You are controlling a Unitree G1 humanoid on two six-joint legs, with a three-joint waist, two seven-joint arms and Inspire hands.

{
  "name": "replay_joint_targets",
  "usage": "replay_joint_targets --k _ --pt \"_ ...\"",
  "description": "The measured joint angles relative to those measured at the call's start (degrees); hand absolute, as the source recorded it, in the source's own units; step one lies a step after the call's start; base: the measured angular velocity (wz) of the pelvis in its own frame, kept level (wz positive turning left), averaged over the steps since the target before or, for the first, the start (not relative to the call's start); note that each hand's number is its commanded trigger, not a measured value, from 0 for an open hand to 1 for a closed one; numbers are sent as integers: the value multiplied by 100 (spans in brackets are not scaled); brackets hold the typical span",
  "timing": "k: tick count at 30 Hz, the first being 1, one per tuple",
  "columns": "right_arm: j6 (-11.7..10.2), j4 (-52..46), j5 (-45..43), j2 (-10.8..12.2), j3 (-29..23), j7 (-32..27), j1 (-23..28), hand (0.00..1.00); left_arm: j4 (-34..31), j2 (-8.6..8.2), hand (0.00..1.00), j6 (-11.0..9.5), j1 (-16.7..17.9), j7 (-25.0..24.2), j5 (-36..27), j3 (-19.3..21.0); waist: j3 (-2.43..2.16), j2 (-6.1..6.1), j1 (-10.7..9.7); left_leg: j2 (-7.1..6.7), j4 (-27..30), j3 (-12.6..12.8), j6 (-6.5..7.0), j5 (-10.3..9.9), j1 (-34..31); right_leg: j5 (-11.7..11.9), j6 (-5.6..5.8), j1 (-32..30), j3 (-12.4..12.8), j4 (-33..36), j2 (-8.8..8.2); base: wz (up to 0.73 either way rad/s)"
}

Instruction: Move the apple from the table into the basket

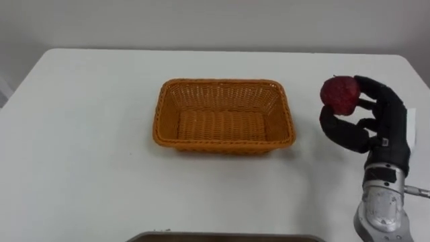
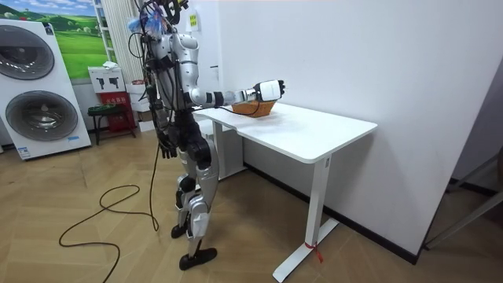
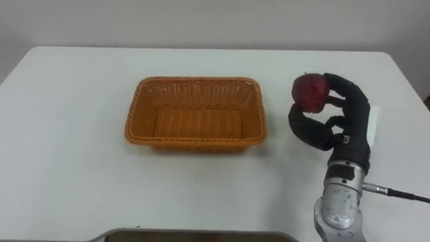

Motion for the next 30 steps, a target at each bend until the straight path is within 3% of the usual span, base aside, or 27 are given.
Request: replay_joint_targets --k 6,18,22,27,28,29,30 --pt "0 -488 -60 -156 3 -6 0 100 -2 0 0 -1 -41 -63 9 -13 -8 27 1 -1 -7 7 0 0 -46 0 0 -5 -1 1 1 0" --pt "-4 -943 -708 -187 199 191 10 100 23 -1 0 -4 -70 -175 13 -61 -32 96 124 7 -18 52 -1 1 -38 0 0 -81 53 15 1 -1" --pt "1 -990 -770 -197 454 348 5 100 23 7 0 -4 -92 -214 11 -195 -56 45 282 11 -29 92 -1 1 -32 0 0 -110 101 20 2 -5" --pt "17 -990 -789 -196 838 629 -2 100 23 31 0 -4 -107 -209 13 -355 -18 -43 330 10 10 68 0 0 -145 3 1 -127 62 15 1 3" --pt "17 -990 -802 -197 868 645 -2 72 24 32 0 -4 -113 -208 13 -356 -15 -49 330 10 15 61 0 0 -154 7 2 -134 55 13 1 5" --pt "19 -990 -846 -196 929 681 -2 21 29 32 0 -4 -119 -208 13 -356 -14 -50 330 9 17 59 0 0 -164 11 4 -139 52 12 1 0" --pt "19 -990 -876 -196 970 726 -2 12 54 38 0 -8 -137 -208 13 -356 -11 -45 333 8 16 58 0 0 -167 13 6 -139 52 10 0 0"
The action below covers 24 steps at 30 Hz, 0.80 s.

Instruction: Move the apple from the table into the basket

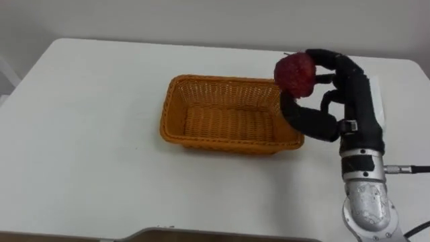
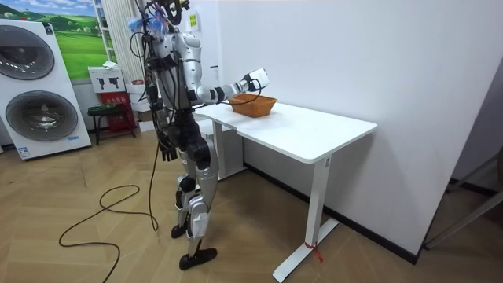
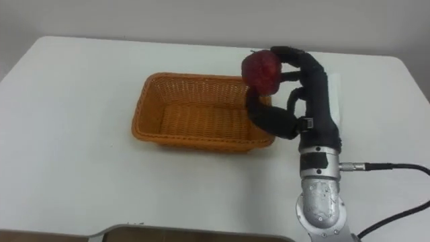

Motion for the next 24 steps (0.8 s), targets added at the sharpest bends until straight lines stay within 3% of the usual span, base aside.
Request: replay_joint_targets --k 1,10,24 --pt "0 0 -8 0 24 7 0 0 10 7 0 0 -12 2 0 0 1 1 0 0 -4 0 0 0 -3 0 0 -4 -1 -3 0 0" --pt "-1 -1 -40 -43 408 388 0 0 5 52 0 -39 -145 124 1 0 13 63 -2 0 -10 -10 1 1 -83 1 0 -83 -25 -5 0 0" --pt "-1 -2 -155 -194 393 442 -88 0 5 70 0 -112 -172 144 2 -3 9 58 -22 -2 -31 -7 2 2 32 1 0 6 -25 -9 -2 0"
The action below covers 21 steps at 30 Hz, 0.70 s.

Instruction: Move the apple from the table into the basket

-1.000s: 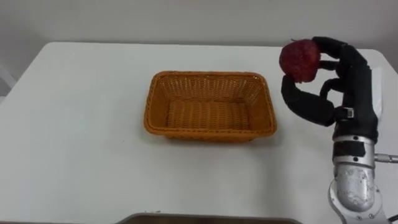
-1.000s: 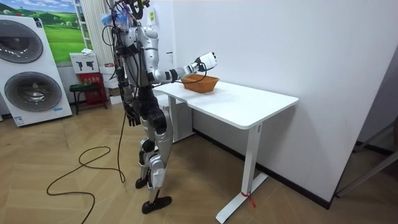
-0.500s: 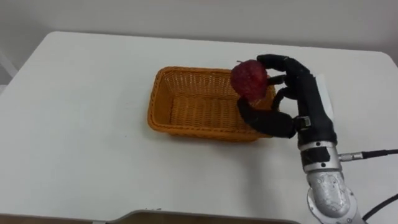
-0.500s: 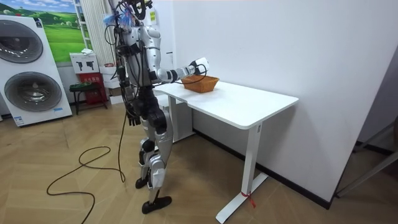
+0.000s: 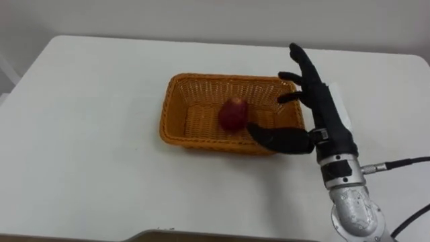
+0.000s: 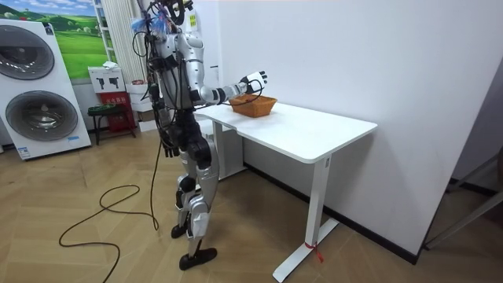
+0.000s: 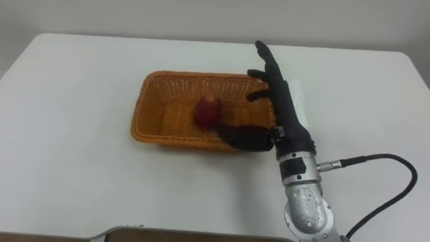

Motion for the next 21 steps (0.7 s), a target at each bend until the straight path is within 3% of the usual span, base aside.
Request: replay_joint_targets --k 9,16,19,21 --pt "-5 -2 87 -2 -329 -53 -119 0 9 -1 0 2 73 17 -7 -64 -5 -42 -29 -5 28 -13 2 1 2 2 2 44 -6 1 -1 1" --pt "-208 -1 289 3 -1455 -755 -142 0 79 -14 0 2 188 -7 -17 144 -4 -39 -166 -13 -14 -77 2 1 62 3 5 116 -46 -5 0 4" --pt "-249 0 821 -3 -2044 -1319 -161 0 106 -10 0 0 236 5 -67 271 -17 -51 -205 -9 -21 -49 1 2 111 3 5 118 -27 -6 2 -4" --pt "-249 5 1376 -10 -2553 -1801 -172 0 107 -11 0 -2 333 115 -62 369 -21 -55 -338 -13 10 -67 2 2 111 5 8 129 -96 -5 -6 6"
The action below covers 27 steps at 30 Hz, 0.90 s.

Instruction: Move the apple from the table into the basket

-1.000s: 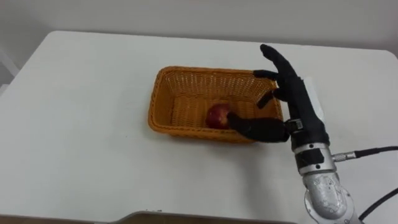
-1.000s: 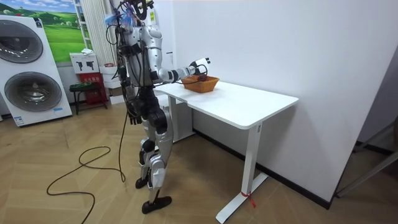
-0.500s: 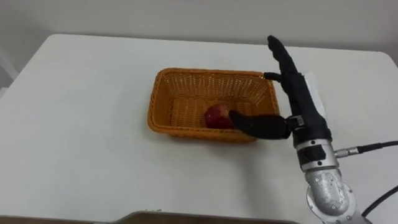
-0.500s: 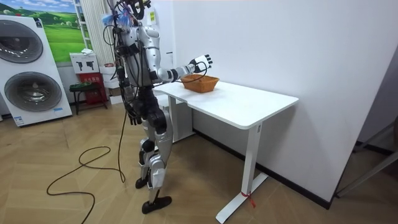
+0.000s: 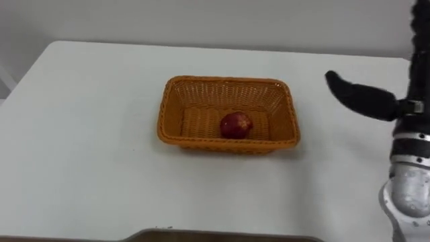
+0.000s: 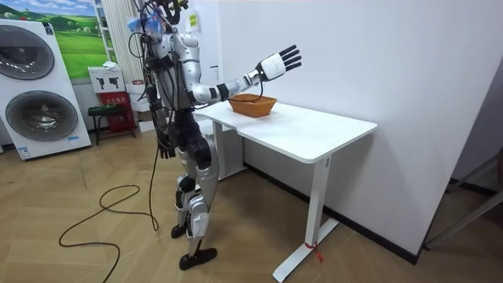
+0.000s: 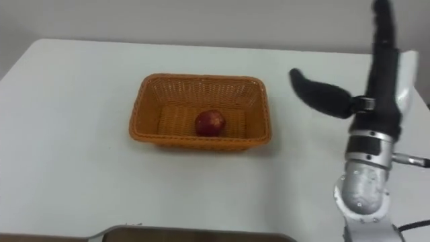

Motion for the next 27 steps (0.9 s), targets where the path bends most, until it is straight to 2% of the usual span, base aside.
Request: replay_joint_targets --k 3,5,6,10,11,13,17,20,23,25,27 --pt "-72 103 395 -5 -596 -559 -9 0 -2 0 0 -16 66 98 15 247 0 -17 -83 0 -7 -5 0 0 -5 0 1 0 -34 -10 0 1" --pt "-299 413 995 -6 -1092 -1027 -25 0 -6 3 0 -111 150 217 1 370 1 -21 -189 0 -1 -11 0 0 -3 1 2 3 -37 -13 0 4" --pt "-338 639 1207 -6 -1273 -1254 -42 0 -11 4 0 -122 174 246 1 388 2 -19 -268 0 -1 -19 0 0 -10 1 2 -2 -37 -17 0 4" --pt "-372 1298 2035 -9 -1627 -1744 29 0 -99 2 0 -118 196 250 57 402 0 5 -436 2 -6 -11 0 0 -53 0 2 -15 -13 -26 2 -1" --pt "-375 1491 2510 -11 -1753 -1832 43 0 -131 2 0 -118 186 251 56 410 5 3 -471 1 -5 -12 -1 1 -60 1 2 -14 -6 -22 2 0" --pt "-372 1901 3298 -22 -1962 -1960 43 0 -192 5 0 -110 185 251 57 470 -15 19 -524 0 3 -9 0 0 -51 1 3 -11 -2 -10 1 0" --pt "-354 3390 5051 -40 -2352 -1880 93 0 -500 7 0 -72 234 246 54 577 -33 61 -734 1 25 -32 2 2 -133 1 2 -28 -30 -10 1 4" --pt "-315 4352 6027 10 -2457 -1795 272 0 -497 -13 0 -17 229 188 55 756 -55 92 -759 -3 -9 -21 5 6 -120 -4 2 -40 42 -17 2 -3" --pt "-143 5584 6260 29 -2496 -1445 319 0 -576 -42 0 124 200 170 58 950 -57 71 -766 -12 11 -11 13 21 -116 -5 0 -23 86 -29 1 -2" --pt "-43 6140 6257 130 -2458 -1235 372 0 -576 -43 0 163 194 117 58 949 -63 48 -756 -17 23 -22 13 21 -117 -5 0 -1 92 -71 3 2" --pt "145 6883 5934 250 -2153 -911 463 0 -574 -67 0 168 192 74 70 942 -62 9 -736 -22 35 -13 13 21 -88 -10 -6 -13 146 -87 8 -2"
